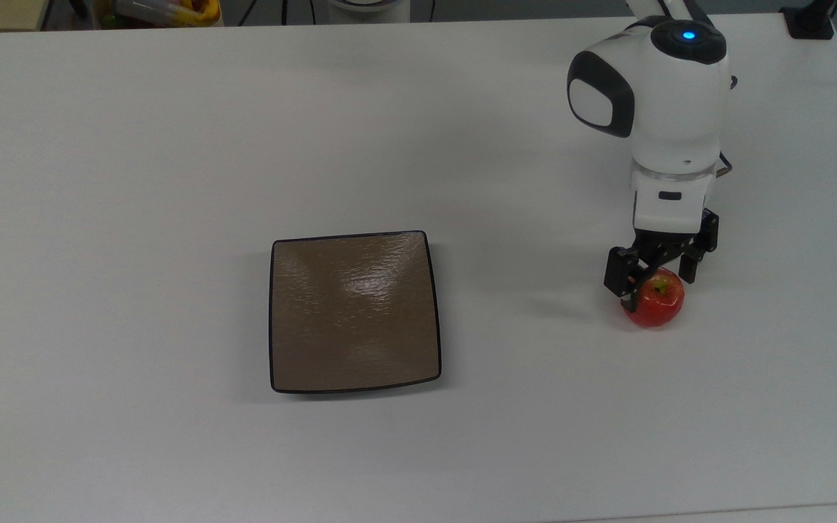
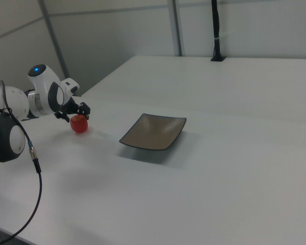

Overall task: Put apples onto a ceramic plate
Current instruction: 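Lower the gripper around the red apple and close it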

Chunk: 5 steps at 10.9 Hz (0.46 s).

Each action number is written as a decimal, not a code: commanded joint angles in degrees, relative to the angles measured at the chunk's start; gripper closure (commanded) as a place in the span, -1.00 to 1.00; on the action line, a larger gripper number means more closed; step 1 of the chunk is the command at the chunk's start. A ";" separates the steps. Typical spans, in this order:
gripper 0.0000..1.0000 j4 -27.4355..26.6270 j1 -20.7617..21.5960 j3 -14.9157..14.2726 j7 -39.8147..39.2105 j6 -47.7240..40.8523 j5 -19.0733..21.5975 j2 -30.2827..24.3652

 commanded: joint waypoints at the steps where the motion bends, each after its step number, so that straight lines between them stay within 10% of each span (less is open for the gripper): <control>1: -1.00 0.96 0.72 -0.70 1.76 1.99 -1.43 1.26; 5: -1.00 0.78 0.80 -0.62 1.76 2.26 -2.22 2.14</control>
